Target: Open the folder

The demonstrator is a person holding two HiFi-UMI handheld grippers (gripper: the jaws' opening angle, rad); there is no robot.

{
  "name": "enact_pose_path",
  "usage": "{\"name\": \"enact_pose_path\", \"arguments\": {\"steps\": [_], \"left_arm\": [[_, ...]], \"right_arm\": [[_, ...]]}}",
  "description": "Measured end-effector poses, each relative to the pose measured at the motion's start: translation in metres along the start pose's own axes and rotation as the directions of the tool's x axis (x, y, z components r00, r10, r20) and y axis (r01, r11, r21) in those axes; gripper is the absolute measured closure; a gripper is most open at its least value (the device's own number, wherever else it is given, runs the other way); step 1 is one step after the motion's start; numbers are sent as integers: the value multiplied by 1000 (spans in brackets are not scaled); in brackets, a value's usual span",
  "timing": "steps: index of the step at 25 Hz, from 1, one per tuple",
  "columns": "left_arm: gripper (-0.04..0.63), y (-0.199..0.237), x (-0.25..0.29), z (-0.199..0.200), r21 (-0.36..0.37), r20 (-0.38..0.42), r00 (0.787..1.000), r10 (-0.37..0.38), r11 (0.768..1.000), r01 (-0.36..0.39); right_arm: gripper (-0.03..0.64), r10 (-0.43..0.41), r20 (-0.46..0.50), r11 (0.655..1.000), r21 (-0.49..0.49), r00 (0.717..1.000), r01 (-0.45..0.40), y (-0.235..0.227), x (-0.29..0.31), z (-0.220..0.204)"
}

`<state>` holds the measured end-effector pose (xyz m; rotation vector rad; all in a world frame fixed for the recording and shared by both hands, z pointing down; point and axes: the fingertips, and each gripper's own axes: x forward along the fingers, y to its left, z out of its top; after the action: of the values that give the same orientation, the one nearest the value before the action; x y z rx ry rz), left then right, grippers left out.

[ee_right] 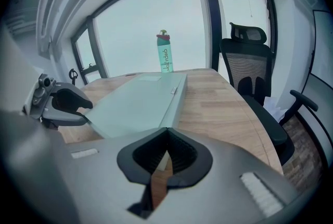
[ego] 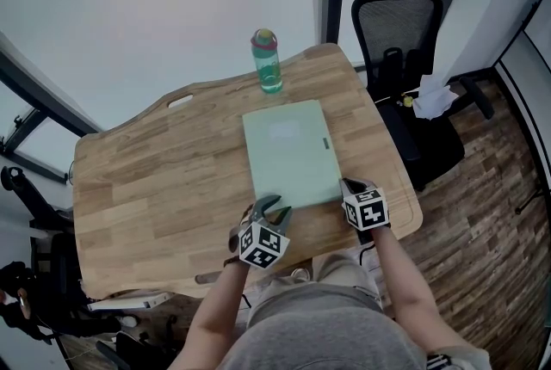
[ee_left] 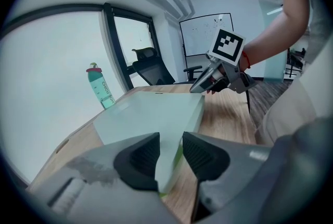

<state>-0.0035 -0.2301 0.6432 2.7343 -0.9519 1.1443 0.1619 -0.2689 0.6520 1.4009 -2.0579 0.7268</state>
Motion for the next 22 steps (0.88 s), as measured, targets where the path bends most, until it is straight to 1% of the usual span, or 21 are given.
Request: {"name": "enact_pose_path", "arguments": {"steps": [15, 18, 20, 22], "left_arm": [[476, 1, -6, 0, 3, 16, 1000, 2, 1000, -2], [483, 4, -13, -4, -30, 26, 1000, 10, 1000, -9], [491, 7, -20, -4, -63, 45, 999, 18, 998, -15], [500, 11, -27, -4, -80, 62, 998, 29, 997, -24]], "right_arm": [[617, -14, 1, 1000, -5, 1000, 14, 3, 0, 0], [617, -13, 2, 1000, -4, 1000, 13, 4, -1, 0], [617, -18, 5, 1000, -6, 1000, 18, 4, -1, 0], [617, -23, 8, 1000, -6, 1000, 23, 3, -1, 0]]}}
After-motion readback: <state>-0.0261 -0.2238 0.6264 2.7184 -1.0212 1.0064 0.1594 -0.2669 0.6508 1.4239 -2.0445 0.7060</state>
